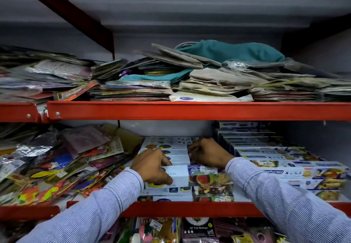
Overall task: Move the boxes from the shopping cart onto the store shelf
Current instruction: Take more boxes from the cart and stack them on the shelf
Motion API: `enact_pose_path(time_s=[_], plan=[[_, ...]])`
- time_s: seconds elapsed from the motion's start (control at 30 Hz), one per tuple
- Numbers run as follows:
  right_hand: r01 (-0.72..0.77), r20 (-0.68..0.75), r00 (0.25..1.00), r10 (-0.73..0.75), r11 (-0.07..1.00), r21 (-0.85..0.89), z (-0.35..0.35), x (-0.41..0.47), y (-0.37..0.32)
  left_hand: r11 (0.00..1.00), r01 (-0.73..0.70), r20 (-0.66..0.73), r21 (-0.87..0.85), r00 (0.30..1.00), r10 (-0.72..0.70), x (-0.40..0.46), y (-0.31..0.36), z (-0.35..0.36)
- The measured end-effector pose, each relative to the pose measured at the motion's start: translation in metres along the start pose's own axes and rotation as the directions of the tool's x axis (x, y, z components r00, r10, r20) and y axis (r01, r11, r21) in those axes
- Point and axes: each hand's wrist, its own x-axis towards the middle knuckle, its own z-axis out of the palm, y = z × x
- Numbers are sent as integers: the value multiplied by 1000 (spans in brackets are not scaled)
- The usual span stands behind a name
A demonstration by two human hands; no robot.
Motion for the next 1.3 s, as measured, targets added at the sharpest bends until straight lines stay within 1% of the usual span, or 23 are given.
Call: enact_pose_path(time_s=[0.13,0.2,0.27,0.3,0.37,0.43,0.47,0.5,0.57,0.67,0.73,0.8,0.87,0.93,1.0,1.1,1.23,1.3], plan=[[8,38,999,-7,1000,-10,-10,-17,-1,1000,0,-55,-12,998,0,16,-1,9],[22,83,996,-17,998,-59,-8,-30,-1,999,2,-84,-35,996,-5,19,-2,17],[37,94,995,-23,989,-144,-1,-43,-1,999,-26,-127,-39,992,21,18,-4,24],[47,87,996,-31,981,-189,4,-48,-1,999,-45,-156,-25,987,41,16,-4,28],[72,39,997,-64,968,-238,13,-55,1,995,-82,-216,58,972,92,13,-5,33],[82,-35,995,-92,970,-228,20,-58,2,983,-100,-247,156,959,137,11,-7,39],[76,-69,993,-93,973,-218,22,-59,3,977,-118,-263,175,951,162,10,-9,42],[70,-90,992,-91,975,-213,24,-60,3,975,-138,-276,172,944,183,8,-10,45],[68,-104,990,-92,975,-212,28,-61,5,979,-173,-284,108,938,197,6,-17,53],[69,-101,991,-91,977,-200,30,-61,8,984,-176,-274,3,947,170,5,-28,63],[76,-100,990,-100,973,-217,30,-60,10,984,-176,-268,5,948,171,6,-32,66],[85,-101,988,-116,959,-269,33,-62,10,982,-184,-273,45,943,190,3,-33,70],[80,-116,985,-128,934,-348,40,-66,11,972,-202,-318,124,920,232,-2,-33,76],[55,-182,972,-146,901,-430,53,-72,14,954,-202,-361,219,892,272,-8,-35,87],[1,-259,956,-140,881,-473,65,-76,18,942,-190,-370,276,884,287,-13,-36,97],[-59,-273,957,-94,861,-506,77,-78,24,928,-140,-357,346,895,268,-14,-35,106],[-76,-249,966,-72,840,-538,81,-76,28,917,-98,-322,387,917,234,-14,-32,107],[-82,-259,963,-74,835,-544,80,-77,27,913,-83,-329,400,916,228,-16,-30,105]])
